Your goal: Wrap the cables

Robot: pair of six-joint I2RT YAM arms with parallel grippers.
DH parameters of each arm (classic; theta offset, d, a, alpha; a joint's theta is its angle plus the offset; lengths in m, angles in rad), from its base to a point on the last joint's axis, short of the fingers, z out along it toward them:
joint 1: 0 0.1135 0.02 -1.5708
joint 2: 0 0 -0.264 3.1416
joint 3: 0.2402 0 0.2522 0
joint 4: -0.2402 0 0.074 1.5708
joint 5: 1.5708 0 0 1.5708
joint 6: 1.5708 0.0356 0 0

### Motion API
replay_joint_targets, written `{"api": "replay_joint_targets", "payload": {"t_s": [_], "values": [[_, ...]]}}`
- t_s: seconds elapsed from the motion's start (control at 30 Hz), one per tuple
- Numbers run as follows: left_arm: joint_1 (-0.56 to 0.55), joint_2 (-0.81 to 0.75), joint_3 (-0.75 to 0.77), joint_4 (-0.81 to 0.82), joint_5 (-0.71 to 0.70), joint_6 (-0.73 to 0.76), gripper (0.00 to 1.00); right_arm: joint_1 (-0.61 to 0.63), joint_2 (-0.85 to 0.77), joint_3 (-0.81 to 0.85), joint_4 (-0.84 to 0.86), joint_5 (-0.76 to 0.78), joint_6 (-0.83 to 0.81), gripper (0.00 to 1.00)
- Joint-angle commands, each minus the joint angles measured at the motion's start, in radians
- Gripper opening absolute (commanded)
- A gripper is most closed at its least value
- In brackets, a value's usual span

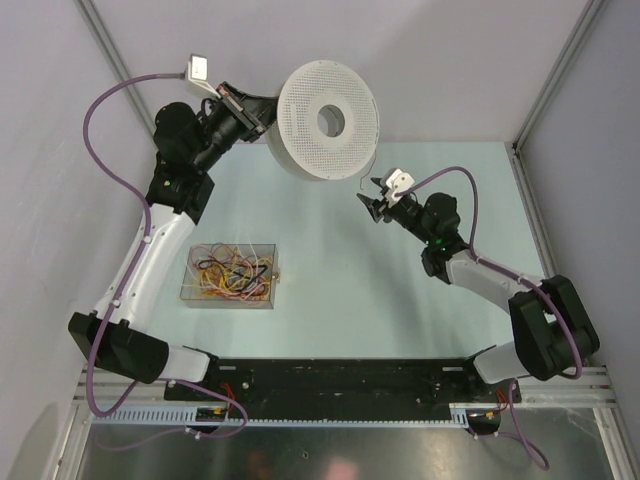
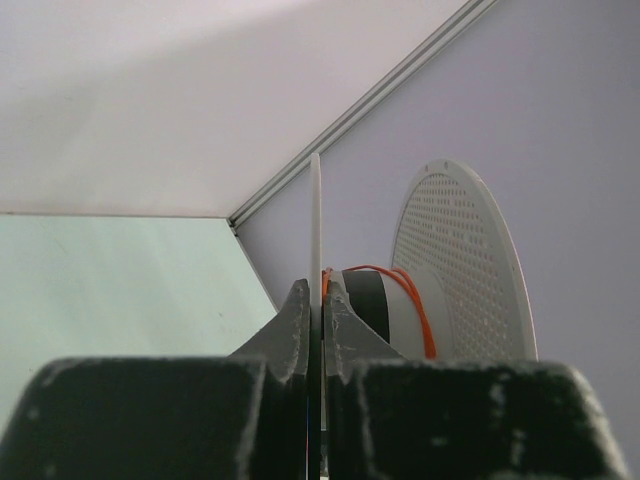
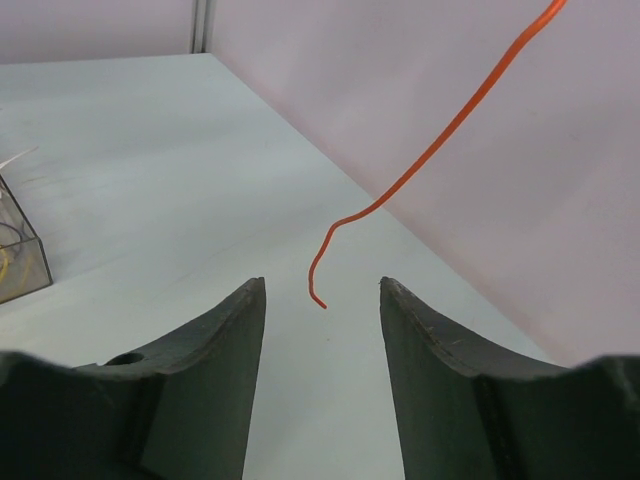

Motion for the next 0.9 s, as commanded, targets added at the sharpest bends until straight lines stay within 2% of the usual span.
{"api": "replay_joint_targets", "payload": {"t_s": [0.0,0.2,0.4,0.53,0.73,0.87], "values": [[0.008,-0.057,0.018,0.101,0.024,-0.047,0.0,0.01,0.022,0.001,0.074,-0.006,-0.006,0.52],[0.006,-0.056,0.019,0.108,0.03,-0.058,0.0,0.012,0.051,0.022,0.082,-0.013,-0.015,0.49],[0.006,-0.056,0.02,0.114,0.028,-0.065,0.0,0.011,0.069,0.034,0.082,-0.022,-0.021,0.29],[0.005,-0.06,0.009,0.115,0.034,-0.073,0.0,0.011,0.077,0.039,0.086,-0.025,-0.021,0.22],[0.006,-0.061,-0.002,0.115,0.038,-0.077,0.0,0.013,0.091,0.052,0.1,-0.028,-0.034,0.25],[0.006,-0.062,-0.002,0.115,0.037,-0.077,0.0,0.013,0.095,0.061,0.1,-0.028,-0.028,0.23]]}}
